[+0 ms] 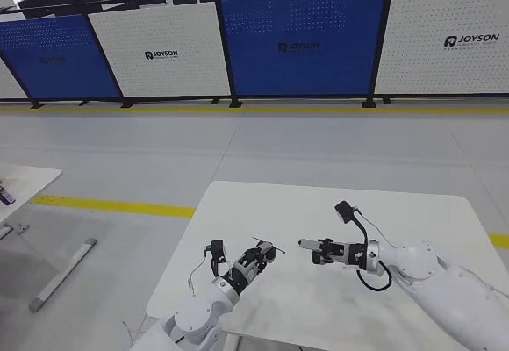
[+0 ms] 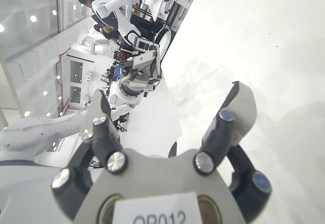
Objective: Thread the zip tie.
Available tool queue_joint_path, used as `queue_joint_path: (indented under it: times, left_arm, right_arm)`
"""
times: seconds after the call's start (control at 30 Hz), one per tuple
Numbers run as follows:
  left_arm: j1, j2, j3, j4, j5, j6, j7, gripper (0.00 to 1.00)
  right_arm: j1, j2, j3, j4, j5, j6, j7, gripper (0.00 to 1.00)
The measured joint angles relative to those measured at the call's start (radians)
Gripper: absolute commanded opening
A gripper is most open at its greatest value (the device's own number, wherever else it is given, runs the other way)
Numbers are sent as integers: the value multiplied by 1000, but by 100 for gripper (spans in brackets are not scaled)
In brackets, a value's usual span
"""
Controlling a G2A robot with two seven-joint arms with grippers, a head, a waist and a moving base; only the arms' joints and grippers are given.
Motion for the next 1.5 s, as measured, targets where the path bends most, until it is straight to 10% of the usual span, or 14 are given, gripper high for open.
queue_joint_path:
  times: [0.3, 0.6, 1.5]
  left_arm:
    - [-4, -3, 6, 3, 7, -3, 6, 0]
    - [-1, -12, 23, 2, 30, 3, 38, 0]
    - [-16, -19, 39, -4, 55, 29, 26, 0]
  right_arm:
    - [-10, -6, 9, -3, 5, 6, 33, 100]
    - [1, -82, 15, 114, 84, 0, 151, 100]
    - [11, -123, 25, 175, 115, 36, 221, 100]
